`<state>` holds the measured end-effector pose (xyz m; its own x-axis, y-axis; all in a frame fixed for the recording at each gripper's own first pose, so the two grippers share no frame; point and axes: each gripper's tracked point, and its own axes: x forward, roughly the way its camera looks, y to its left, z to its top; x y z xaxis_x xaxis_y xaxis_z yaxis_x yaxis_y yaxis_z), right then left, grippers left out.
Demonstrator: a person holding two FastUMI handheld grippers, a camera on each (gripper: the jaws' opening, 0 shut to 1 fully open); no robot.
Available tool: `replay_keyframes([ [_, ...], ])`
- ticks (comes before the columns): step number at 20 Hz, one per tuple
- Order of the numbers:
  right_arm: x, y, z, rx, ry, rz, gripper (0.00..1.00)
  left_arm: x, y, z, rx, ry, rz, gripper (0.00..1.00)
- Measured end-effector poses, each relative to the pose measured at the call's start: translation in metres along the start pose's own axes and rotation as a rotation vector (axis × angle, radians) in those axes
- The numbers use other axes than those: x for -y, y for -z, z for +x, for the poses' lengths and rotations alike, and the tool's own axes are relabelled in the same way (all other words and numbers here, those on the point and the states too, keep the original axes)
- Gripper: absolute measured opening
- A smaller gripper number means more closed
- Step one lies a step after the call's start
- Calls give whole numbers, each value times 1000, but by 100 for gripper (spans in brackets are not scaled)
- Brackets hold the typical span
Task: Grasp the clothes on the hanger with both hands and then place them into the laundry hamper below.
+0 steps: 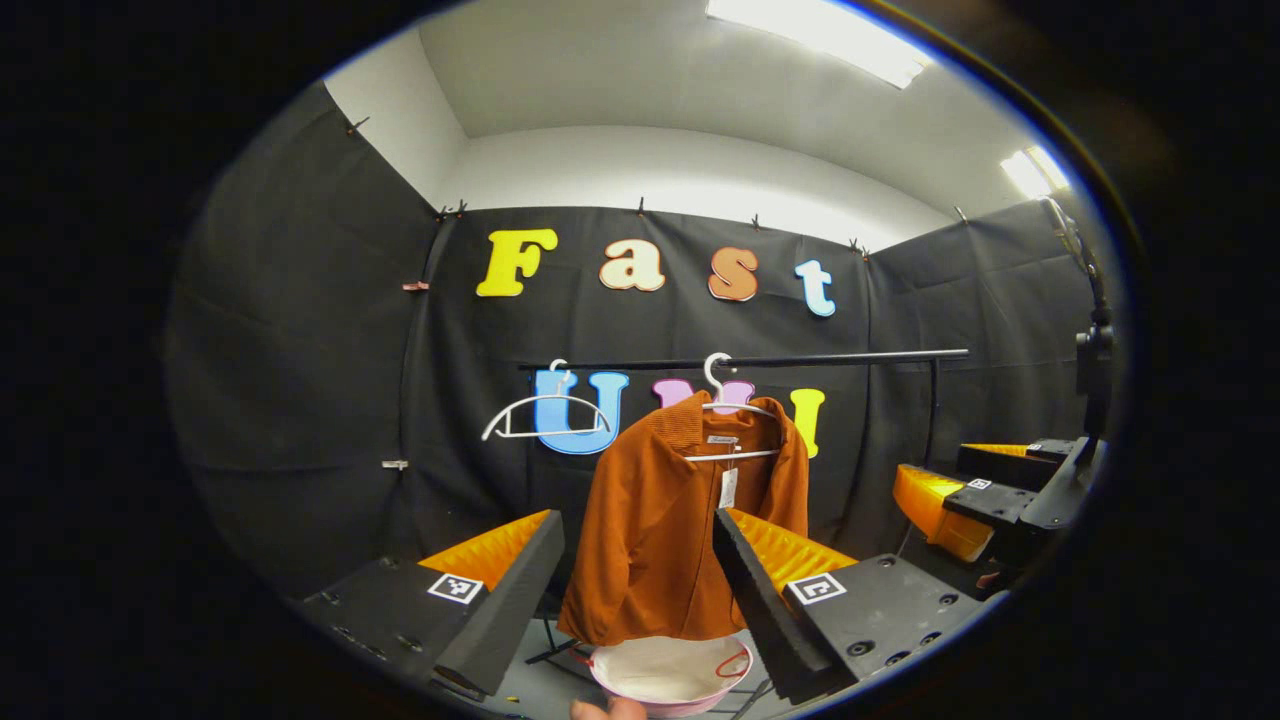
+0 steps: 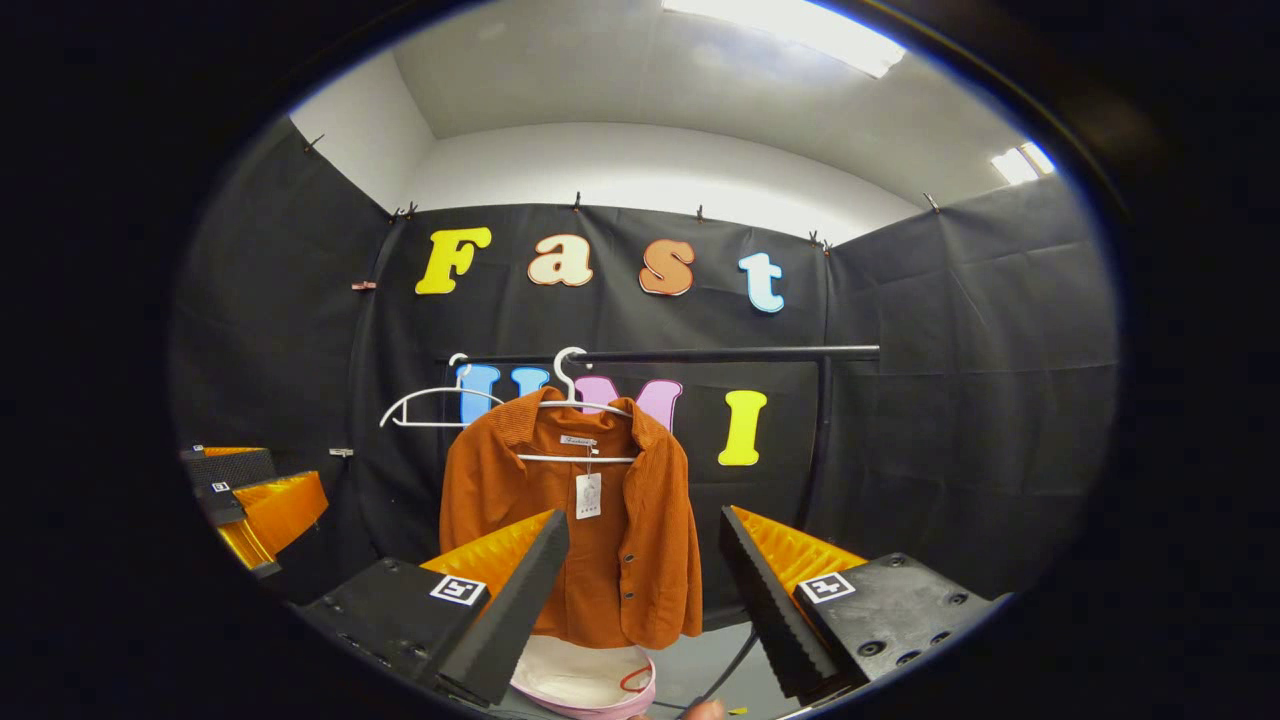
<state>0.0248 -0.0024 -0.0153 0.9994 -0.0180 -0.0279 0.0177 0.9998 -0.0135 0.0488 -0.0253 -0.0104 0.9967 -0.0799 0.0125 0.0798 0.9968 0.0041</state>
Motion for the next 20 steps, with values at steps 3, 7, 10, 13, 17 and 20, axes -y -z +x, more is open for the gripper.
replay_keyframes([
  [3,8,1,37,22,13,22,97,11,4,42,4,19,22,95],
  [7,5,15,102,28,-21,35,97,32,16,107,13,27,65,95],
  [10,7,29,154,34,-45,35,98,45,31,160,17,13,81,95],
  [13,5,50,203,17,-73,67,96,46,50,210,2,-40,96,94],
  [17,-2,77,254,-7,-114,102,98,40,69,262,6,-111,149,94],
  [20,-7,92,283,-17,-141,118,98,33,81,290,-8,-148,143,95],
])
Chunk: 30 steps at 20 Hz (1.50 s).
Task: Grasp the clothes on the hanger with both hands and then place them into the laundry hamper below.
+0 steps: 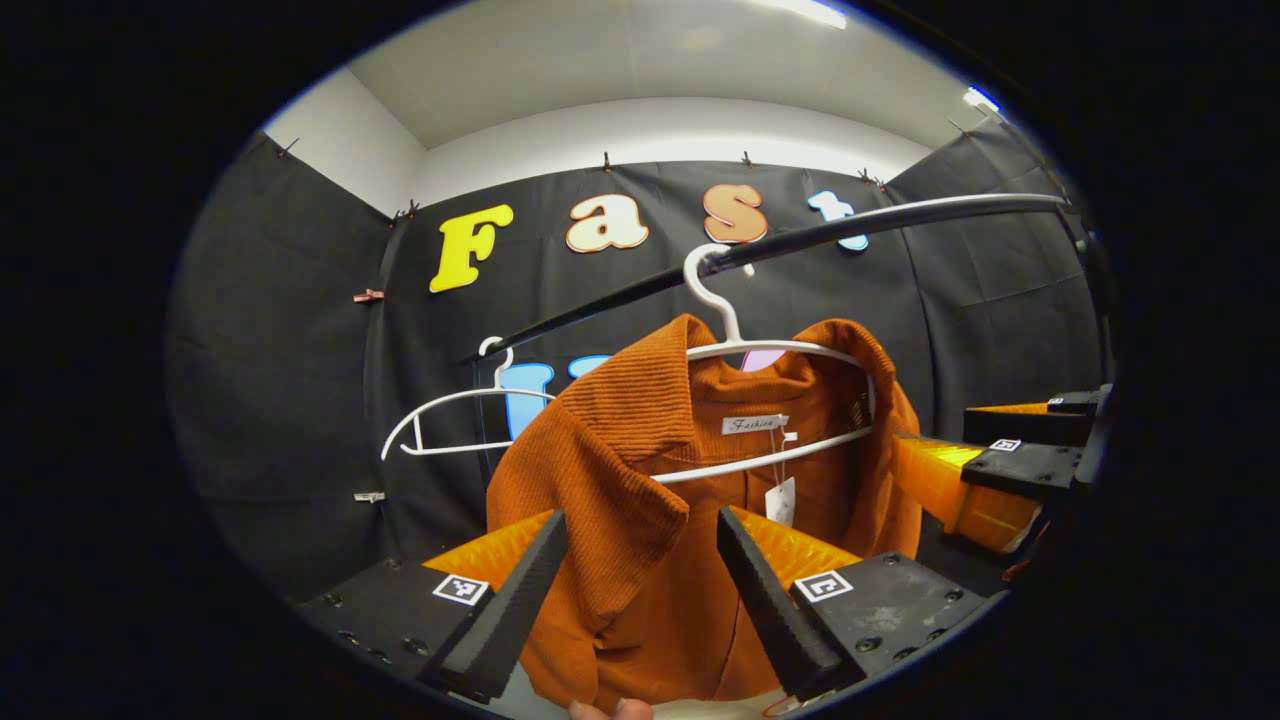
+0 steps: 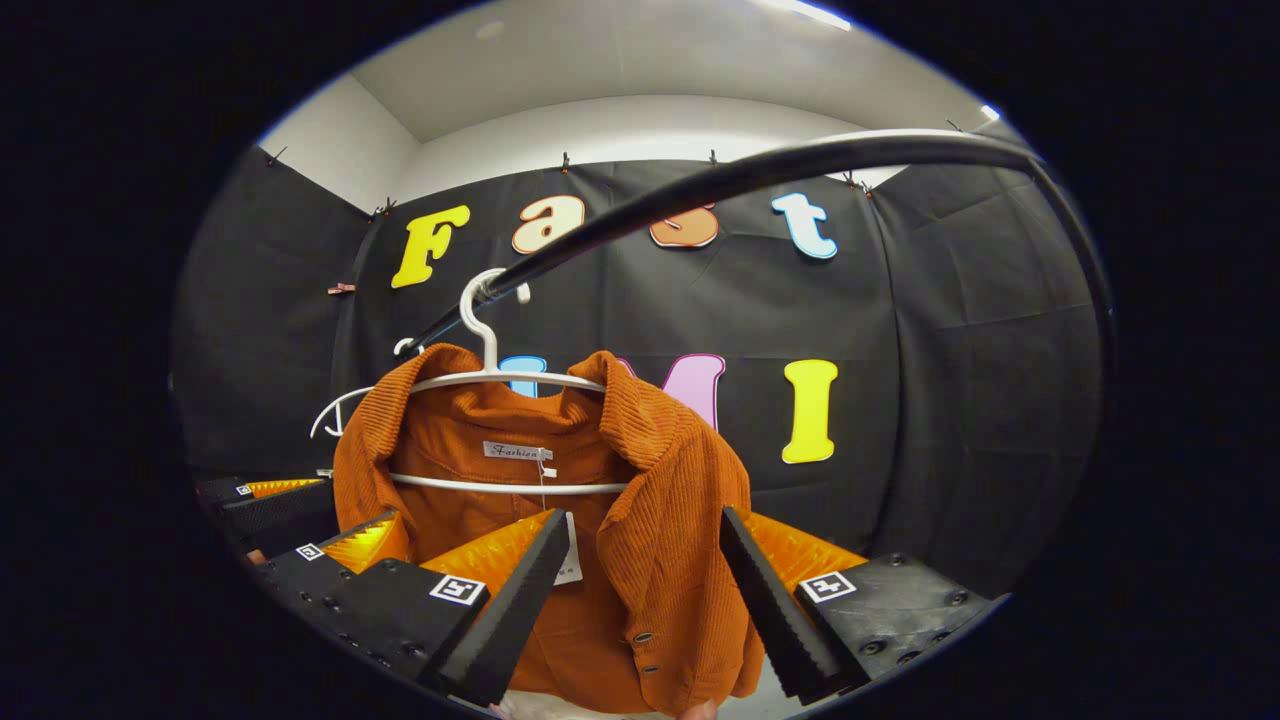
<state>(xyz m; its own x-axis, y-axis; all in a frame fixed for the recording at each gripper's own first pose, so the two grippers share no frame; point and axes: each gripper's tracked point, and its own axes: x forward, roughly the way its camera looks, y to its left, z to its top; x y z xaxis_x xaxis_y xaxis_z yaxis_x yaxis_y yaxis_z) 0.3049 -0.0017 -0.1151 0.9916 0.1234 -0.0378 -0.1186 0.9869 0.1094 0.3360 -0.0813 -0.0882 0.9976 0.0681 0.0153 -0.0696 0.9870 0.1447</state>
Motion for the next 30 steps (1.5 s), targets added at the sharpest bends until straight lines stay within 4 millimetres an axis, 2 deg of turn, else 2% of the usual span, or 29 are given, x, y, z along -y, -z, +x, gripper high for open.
replay_keyframes([
  [4,8,17,28,-32,24,-6,98,-1,5,27,-7,-17,1,97],
  [5,7,20,33,-34,22,2,98,-3,6,32,-13,-25,2,94],
  [6,7,23,38,-33,15,7,96,-1,10,36,-23,-16,-4,79],
  [7,5,25,43,-34,-3,5,81,5,13,40,-36,9,-16,64],
  [9,3,31,45,-45,-34,-3,50,19,16,44,-55,73,-37,40],
  [11,12,33,46,-53,-15,4,20,12,11,43,-46,62,-40,17],
  [12,9,30,45,-43,-47,48,7,11,12,43,-44,59,-49,11],
  [13,1,31,44,-47,-95,105,7,12,12,43,-42,63,-58,5],
  [15,-8,43,48,-90,-144,177,7,12,10,43,-24,62,-50,5],
  [16,-9,42,49,-98,-157,204,4,14,9,42,-18,64,-42,5],
  [17,-8,45,55,-109,-160,218,4,15,8,42,-16,69,-38,5],
  [20,0,35,52,-114,-161,311,4,16,8,42,-31,87,-47,5],
  [22,16,25,52,-80,-130,387,4,17,5,41,-48,104,-67,5],
  [23,27,20,54,-51,-102,416,4,17,-3,40,-38,112,-73,5],
  [25,50,12,61,-7,-46,444,4,16,-17,36,-21,125,-65,5],
  [28,82,0,72,65,18,456,4,19,-25,36,-16,143,-47,5],
  [30,91,-12,79,105,29,440,4,17,-31,37,-7,143,-33,5],
])
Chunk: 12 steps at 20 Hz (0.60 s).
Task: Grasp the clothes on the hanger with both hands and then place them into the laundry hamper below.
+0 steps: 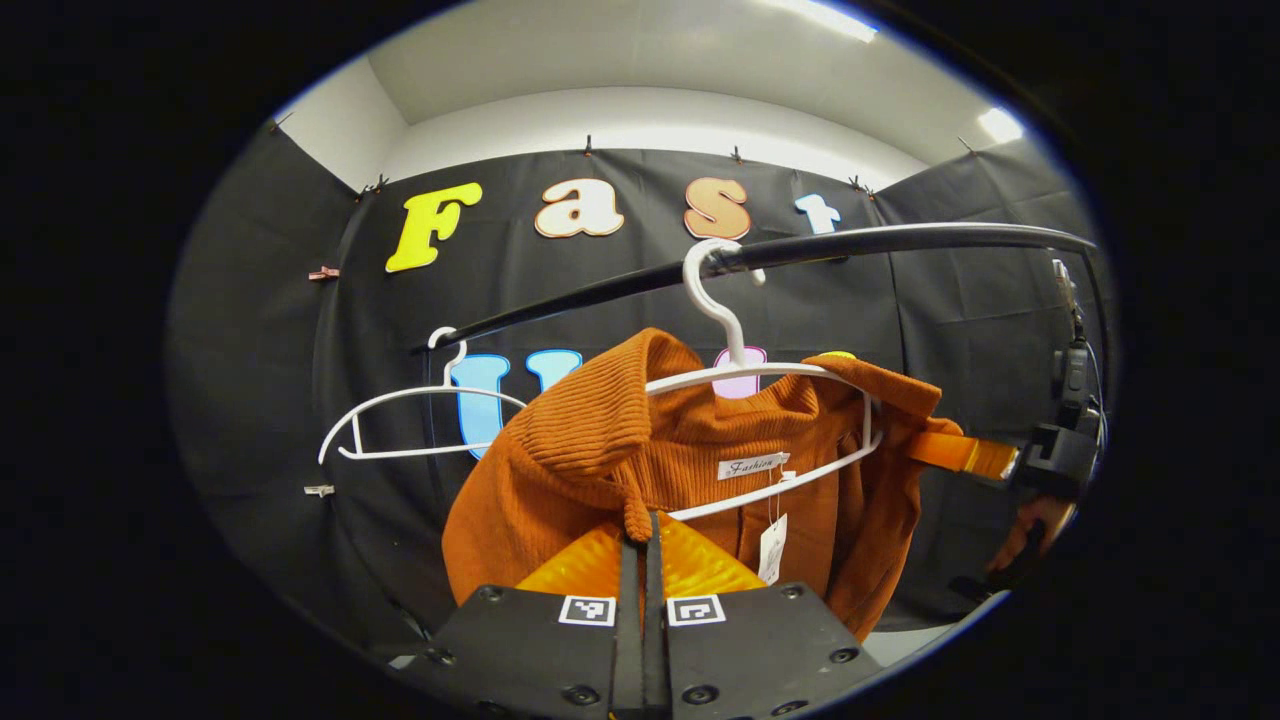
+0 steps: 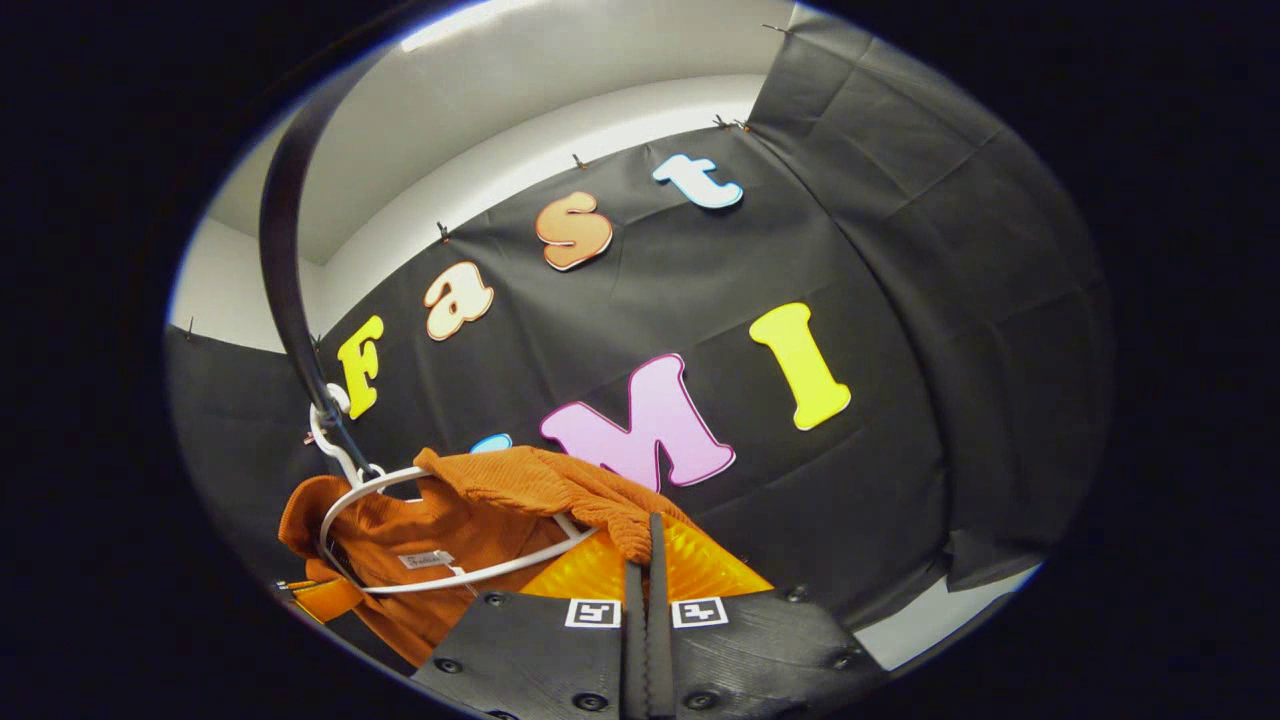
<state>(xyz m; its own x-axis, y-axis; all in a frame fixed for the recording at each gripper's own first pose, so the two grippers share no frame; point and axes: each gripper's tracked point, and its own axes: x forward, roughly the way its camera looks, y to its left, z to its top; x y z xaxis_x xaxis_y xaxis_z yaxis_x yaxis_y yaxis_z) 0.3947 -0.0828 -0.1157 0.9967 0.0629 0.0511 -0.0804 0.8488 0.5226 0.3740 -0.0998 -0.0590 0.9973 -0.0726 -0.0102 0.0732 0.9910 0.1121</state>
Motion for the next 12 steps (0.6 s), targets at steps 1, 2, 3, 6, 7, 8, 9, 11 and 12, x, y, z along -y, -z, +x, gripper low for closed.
replay_keyframes([
  [1,1,-10,6,30,4,7,4,-3,-3,2,2,-2,9,5],
  [2,4,-20,14,63,17,15,4,-5,-5,3,3,-3,16,5],
  [3,7,-29,20,87,27,26,4,-9,-7,5,2,-5,15,5],
  [6,16,-46,36,131,48,29,4,-15,-13,8,4,-13,-13,5],
  [7,20,-50,40,137,51,17,4,-19,-16,11,5,-19,-20,5],
  [8,23,-53,45,140,58,8,0,-22,-17,14,4,-22,-23,5],
  [9,30,-57,50,143,71,7,0,-24,-17,18,-4,-23,-24,5],
  [11,43,-51,58,116,96,19,8,-27,-15,24,-20,-20,-28,5],
  [12,48,-40,61,89,102,20,4,-31,-13,26,-22,-25,-25,5],
])
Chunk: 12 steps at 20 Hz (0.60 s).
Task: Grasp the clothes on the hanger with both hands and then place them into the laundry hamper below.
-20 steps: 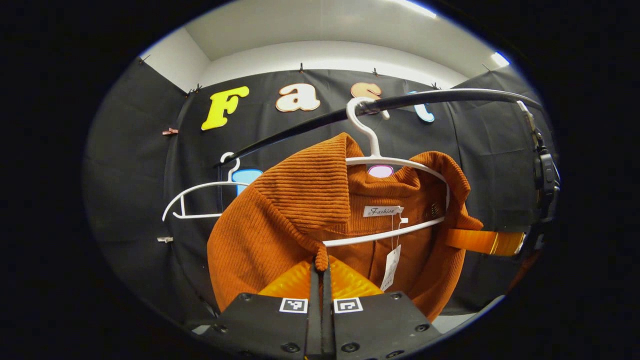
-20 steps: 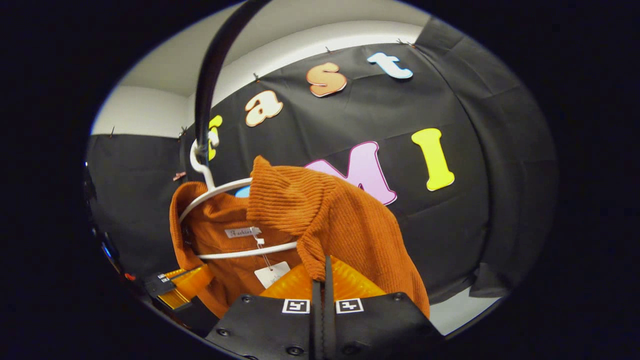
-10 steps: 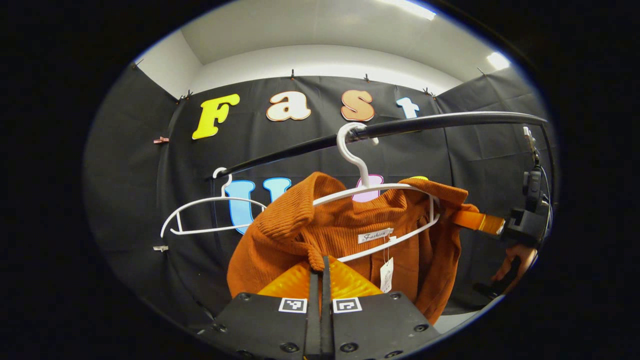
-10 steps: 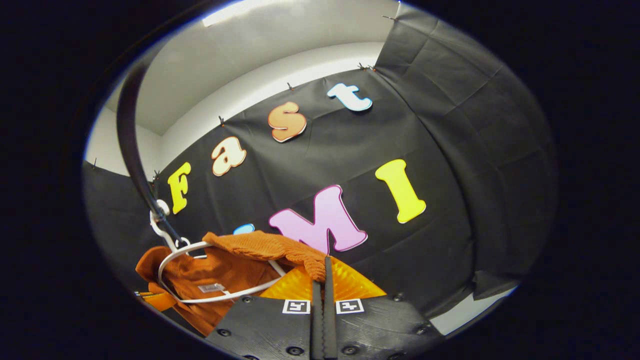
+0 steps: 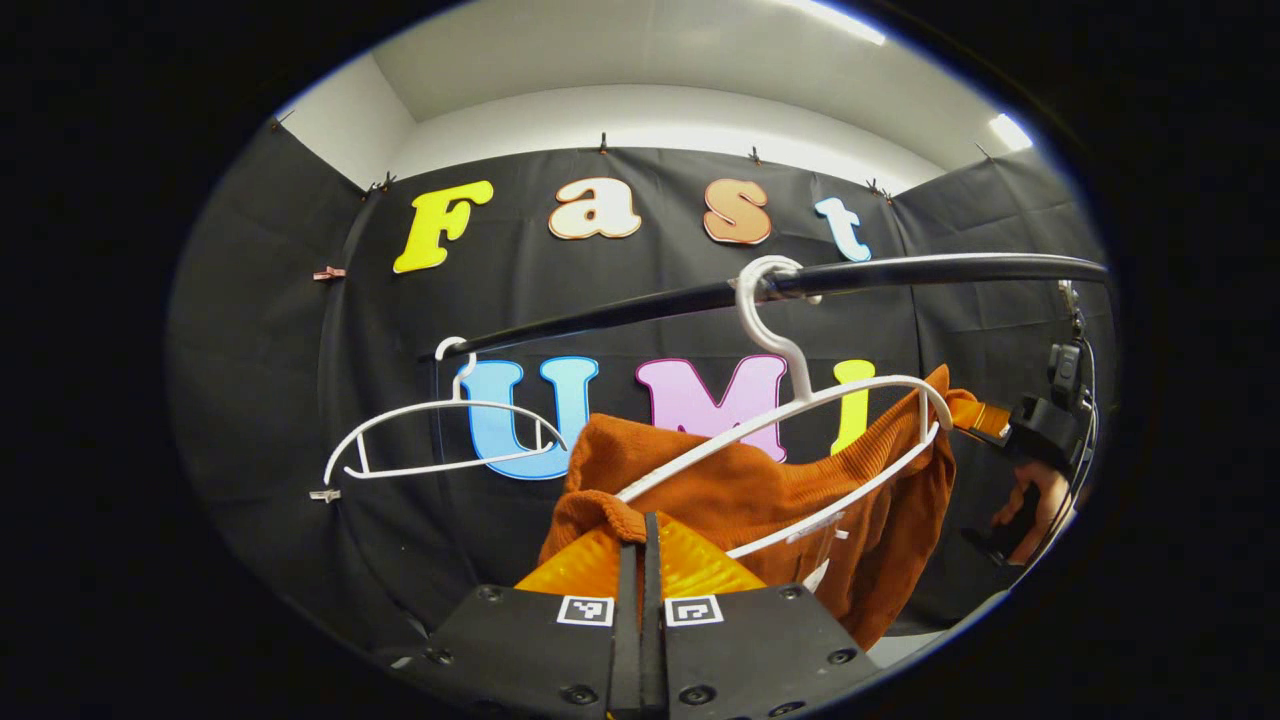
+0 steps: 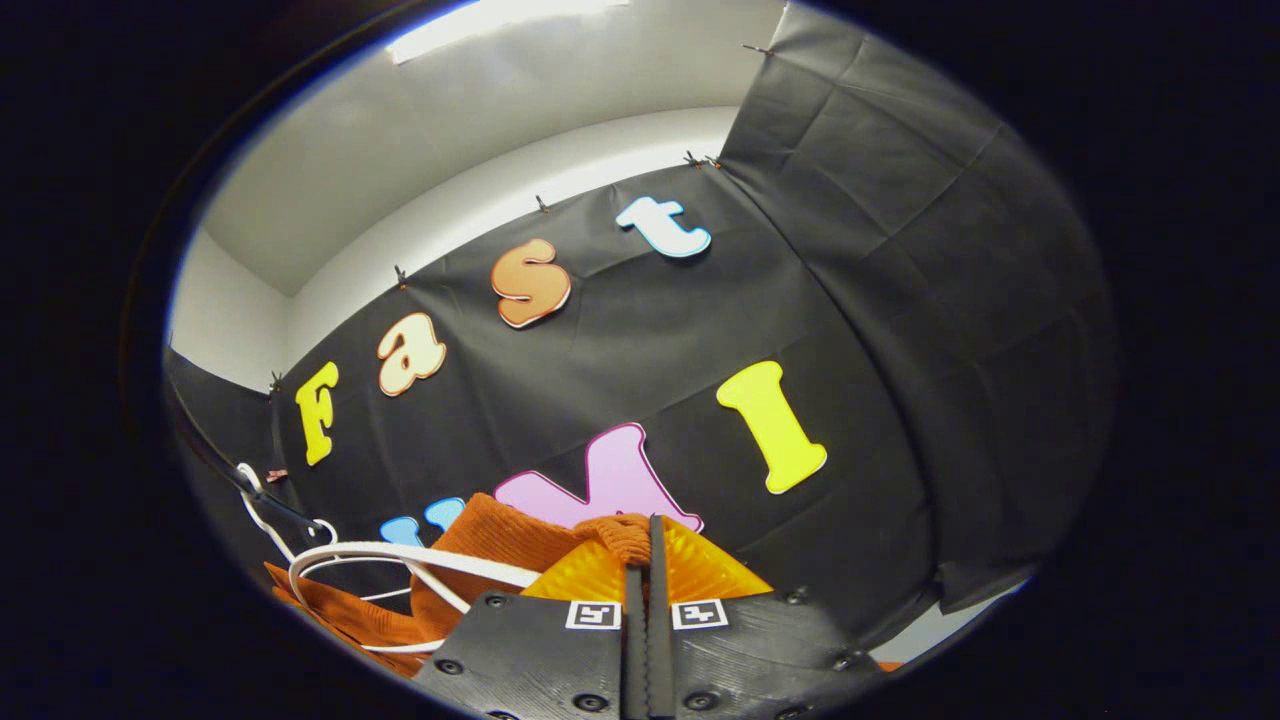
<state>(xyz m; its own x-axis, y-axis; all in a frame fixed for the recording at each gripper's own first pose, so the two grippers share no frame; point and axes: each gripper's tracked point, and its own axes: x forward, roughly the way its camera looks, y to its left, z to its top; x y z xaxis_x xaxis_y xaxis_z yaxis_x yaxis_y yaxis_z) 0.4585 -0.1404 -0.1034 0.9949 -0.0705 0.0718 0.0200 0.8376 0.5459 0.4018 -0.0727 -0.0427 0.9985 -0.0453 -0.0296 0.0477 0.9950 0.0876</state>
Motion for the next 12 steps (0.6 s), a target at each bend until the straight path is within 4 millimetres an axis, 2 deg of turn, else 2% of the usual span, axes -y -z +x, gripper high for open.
replay_keyframes([
  [2,11,26,-5,-61,9,0,4,-11,5,3,-10,-14,6,5],
  [5,16,70,-27,-163,5,19,4,-32,17,2,-33,-50,13,5],
  [6,14,83,-36,-199,-6,26,8,-40,23,-2,-43,-67,20,6],
  [7,10,95,-46,-235,-22,38,4,-48,29,-6,-58,-85,30,5],
  [9,0,116,-68,-303,-57,54,4,-62,49,-11,-99,-111,41,5],
  [12,-17,144,-97,-390,-104,49,4,-69,81,-26,-156,-122,39,5],
])
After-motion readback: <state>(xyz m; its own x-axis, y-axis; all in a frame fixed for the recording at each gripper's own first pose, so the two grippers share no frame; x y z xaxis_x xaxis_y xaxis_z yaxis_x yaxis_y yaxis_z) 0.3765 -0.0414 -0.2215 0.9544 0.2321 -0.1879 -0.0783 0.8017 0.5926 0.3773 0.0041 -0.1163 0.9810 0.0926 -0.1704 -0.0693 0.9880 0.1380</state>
